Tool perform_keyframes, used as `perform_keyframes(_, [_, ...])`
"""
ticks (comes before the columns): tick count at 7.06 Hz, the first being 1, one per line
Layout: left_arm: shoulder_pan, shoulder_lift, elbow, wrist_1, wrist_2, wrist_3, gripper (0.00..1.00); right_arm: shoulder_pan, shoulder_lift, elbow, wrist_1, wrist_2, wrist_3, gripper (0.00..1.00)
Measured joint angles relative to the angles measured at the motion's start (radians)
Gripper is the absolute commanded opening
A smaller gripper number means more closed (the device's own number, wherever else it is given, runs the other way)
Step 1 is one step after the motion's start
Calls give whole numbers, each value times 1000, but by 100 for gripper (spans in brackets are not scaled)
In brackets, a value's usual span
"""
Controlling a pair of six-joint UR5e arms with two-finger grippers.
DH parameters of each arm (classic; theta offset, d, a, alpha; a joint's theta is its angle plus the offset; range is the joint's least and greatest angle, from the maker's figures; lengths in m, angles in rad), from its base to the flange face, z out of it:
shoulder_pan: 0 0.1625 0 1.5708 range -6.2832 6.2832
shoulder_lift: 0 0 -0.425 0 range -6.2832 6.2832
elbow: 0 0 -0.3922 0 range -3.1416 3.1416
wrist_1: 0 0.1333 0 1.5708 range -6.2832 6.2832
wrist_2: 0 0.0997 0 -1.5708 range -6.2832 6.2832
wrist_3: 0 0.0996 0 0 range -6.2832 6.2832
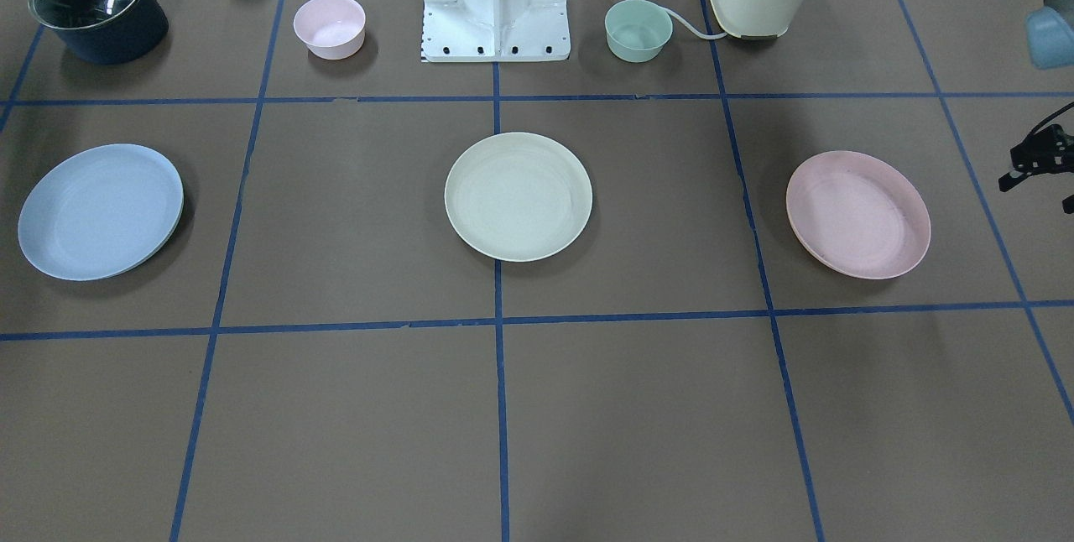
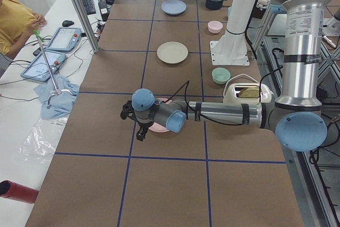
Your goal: Stack three plates with pink and blue
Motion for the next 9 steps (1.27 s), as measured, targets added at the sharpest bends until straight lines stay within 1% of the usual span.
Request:
perform_keyframes(1, [39,-2,19,-31,-1,-62,100,-1,-2,-1,1,-3,0,100])
perform_keyframes(4, [142,-27,172,-259,5,-199,97,-2,-2,4,2,-2,0,100])
perform_keyframes(5, [166,-45,212,-295,6,-221,90,-2,-1,4,3,-2,0,100])
perform_keyframes(6, [183,-60,238,-310,6,-230,57,-2,-1,5,5,-3,0,100])
perform_keyframes(7, [191,-67,250,-315,6,-233,22,-2,-1,5,11,-3,0,100])
perform_keyframes(8, [194,-69,258,-316,6,-235,3,-2,0,5,17,-2,0,100])
perform_keyframes(9, [195,-70,265,-315,5,-237,0,-2,0,5,21,-2,0,100])
